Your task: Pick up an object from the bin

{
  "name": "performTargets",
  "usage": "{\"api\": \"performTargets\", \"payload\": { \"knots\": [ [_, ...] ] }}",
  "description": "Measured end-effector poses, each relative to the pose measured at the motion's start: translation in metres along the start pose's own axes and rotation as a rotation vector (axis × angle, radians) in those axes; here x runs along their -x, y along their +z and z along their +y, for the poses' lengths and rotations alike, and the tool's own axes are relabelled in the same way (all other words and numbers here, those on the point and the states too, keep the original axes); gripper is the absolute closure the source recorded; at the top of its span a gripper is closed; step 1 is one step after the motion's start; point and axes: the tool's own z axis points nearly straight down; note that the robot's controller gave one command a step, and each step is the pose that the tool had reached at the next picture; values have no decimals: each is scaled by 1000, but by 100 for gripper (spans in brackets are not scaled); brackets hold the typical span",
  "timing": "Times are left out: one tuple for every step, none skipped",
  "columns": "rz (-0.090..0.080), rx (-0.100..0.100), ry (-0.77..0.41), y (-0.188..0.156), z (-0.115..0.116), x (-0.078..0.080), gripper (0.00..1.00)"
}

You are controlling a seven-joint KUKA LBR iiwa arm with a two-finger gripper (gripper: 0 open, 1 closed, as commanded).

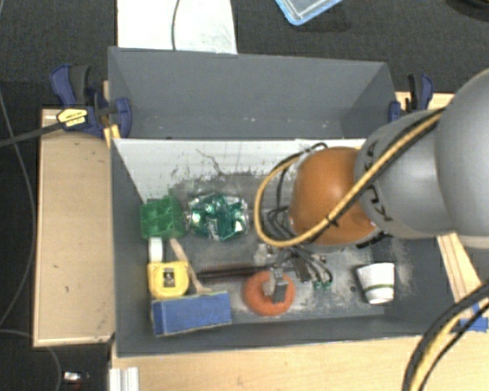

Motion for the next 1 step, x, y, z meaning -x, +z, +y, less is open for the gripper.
{"api": "performTargets", "payload": {
  "knots": [
    [7,0,15,-56,-4,0,100]
  ]
}}
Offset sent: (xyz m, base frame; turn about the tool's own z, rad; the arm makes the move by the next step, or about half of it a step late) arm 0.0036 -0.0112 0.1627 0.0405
